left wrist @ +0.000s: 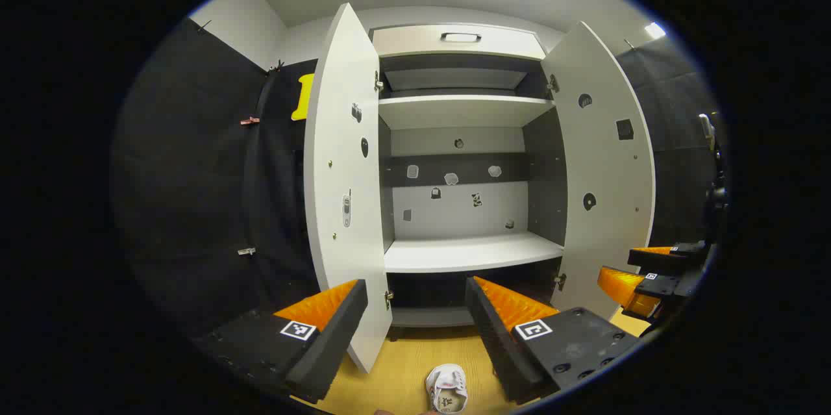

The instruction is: Grab one shoe with the right hand and put it into the shoe cabinet, grab the other shoe with the left hand and put it into the shoe cabinet; then close the right door with the right hand and the left door with the left hand.

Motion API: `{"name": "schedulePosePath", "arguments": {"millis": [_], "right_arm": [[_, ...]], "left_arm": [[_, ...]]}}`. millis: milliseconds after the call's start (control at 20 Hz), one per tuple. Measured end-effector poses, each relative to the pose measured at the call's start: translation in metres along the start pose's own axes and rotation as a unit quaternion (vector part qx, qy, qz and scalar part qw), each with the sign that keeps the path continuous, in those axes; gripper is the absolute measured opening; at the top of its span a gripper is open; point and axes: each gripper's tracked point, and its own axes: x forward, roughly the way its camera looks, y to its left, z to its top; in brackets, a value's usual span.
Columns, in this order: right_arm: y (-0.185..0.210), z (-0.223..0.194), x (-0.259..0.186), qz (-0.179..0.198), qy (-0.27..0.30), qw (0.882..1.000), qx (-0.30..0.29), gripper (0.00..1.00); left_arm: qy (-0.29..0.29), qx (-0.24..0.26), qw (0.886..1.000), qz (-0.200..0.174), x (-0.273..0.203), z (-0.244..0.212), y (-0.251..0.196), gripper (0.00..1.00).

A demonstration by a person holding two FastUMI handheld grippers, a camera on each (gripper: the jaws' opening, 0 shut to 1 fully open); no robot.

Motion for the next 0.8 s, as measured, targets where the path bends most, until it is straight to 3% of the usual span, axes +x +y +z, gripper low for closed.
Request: {"name": "schedulePosePath", "arguments": {"millis": [450, 800], "right_arm": [[0.009, -0.004, -0.006, -0.05, 0.019, 0.998, 0.013, 0.98], [0.005, -0.008, -0.013, -0.068, 0.03, 0.997, 0.012, 0.98]], "left_arm": [[0.003, -0.013, 0.998, -0.062, 0.021, -0.014, -0.005, 0.95], [0.007, -0.016, 0.997, -0.076, 0.021, -0.022, 0.0, 0.95]]}}
